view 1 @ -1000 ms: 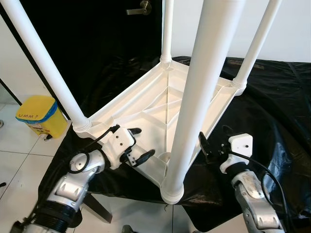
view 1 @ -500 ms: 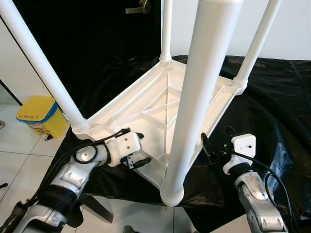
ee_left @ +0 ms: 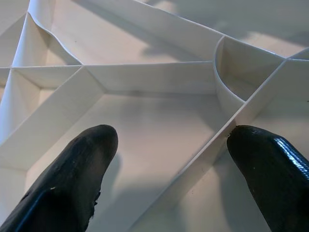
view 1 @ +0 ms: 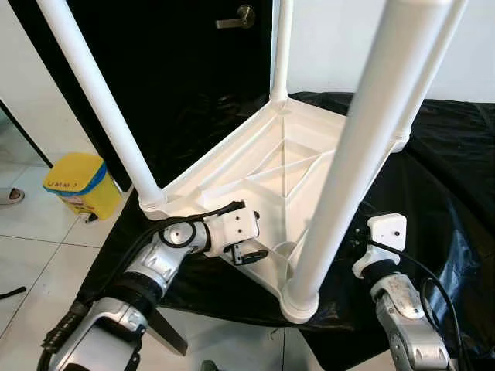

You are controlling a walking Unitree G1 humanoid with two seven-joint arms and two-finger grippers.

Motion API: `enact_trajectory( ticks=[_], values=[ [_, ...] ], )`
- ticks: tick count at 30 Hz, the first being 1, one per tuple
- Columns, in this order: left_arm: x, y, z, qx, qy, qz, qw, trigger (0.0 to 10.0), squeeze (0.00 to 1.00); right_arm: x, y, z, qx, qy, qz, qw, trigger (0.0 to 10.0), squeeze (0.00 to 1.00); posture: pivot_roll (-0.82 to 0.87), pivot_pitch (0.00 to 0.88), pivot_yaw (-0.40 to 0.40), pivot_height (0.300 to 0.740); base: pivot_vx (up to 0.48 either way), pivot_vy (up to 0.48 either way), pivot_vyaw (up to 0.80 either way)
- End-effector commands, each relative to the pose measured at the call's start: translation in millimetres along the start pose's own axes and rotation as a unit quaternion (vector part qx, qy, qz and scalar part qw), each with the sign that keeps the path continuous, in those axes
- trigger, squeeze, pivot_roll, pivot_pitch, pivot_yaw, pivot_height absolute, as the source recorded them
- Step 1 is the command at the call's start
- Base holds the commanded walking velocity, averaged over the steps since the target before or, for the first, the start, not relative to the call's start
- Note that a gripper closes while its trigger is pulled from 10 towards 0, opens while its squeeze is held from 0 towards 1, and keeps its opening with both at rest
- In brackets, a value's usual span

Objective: Building children table

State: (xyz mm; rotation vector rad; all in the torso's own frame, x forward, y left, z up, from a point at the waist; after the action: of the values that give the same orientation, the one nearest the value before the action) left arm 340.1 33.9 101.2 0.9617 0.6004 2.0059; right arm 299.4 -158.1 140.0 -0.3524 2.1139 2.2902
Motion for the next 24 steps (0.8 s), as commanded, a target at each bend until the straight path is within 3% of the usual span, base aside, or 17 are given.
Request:
enact_trajectory(
  ticks=[1,7,20,22,23,24],
  values=[
    [-4.2,-13.9,15.0,0.009,0.12,0.043,0.992,10.0,0.0,-1.6,1.8,-2.9,-0.001,-0.009,-0.002,1.0,10.0,0.0,-0.08,0.092,0.041,0.74,0.0,0.0,0.0],
    [-12.9,-10.2,22.5,-0.001,0.136,0.042,0.99,10.0,0.0,-9.1,3.5,-3.1,-0.003,-0.015,-0.007,1.0,10.0,0.0,-0.07,0.083,0.03,0.74,0.0,0.0,0.0],
    [-8.1,-7.7,28.6,-0.006,0.133,0.027,0.991,10.0,0.0,-10.4,5.4,-3.3,-0.004,-0.01,-0.007,1.0,10.0,0.0,-0.08,0.081,0.024,0.74,0.0,0.0,0.0],
    [16.3,-18.3,1.4,-0.03,0.003,0.021,0.999,10.0,0.0,-1.5,6.0,-16.5,0.011,-0.012,0.002,1.0,10.0,0.0,-0.1,0.091,0.028,0.74,0.0,0.0,0.0],
    [25.9,-26.2,-5.4,-0.039,-0.038,0.034,0.998,10.0,0.0,1.5,6.4,-20.6,0.016,-0.012,0.005,1.0,10.0,0.0,-0.1,0.092,0.027,0.74,0.0,0.0,0.0],
    [25.9,-26.2,-5.4,-0.039,-0.038,0.034,0.998,10.0,0.0,1.5,6.4,-20.6,0.016,-0.012,0.005,1.0,10.0,0.0,-0.1,0.092,0.027,0.74,0.0,0.0,0.0]
  ],
)
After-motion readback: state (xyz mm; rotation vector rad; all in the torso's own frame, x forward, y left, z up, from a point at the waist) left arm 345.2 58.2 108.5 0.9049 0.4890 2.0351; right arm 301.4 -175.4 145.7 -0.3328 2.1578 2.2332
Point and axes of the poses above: a point about 5 cm out from each wrist's last joint towards the gripper, its own x axis pointing back from the gripper into the wrist, its own y axis along the axis of the wrist's last joint, z = x × y, the point moved 5 cm from there along -x, pointing out of the wrist towards the gripper, and after that the axes turned 8 degrees about -x, right-handed, at the moved point
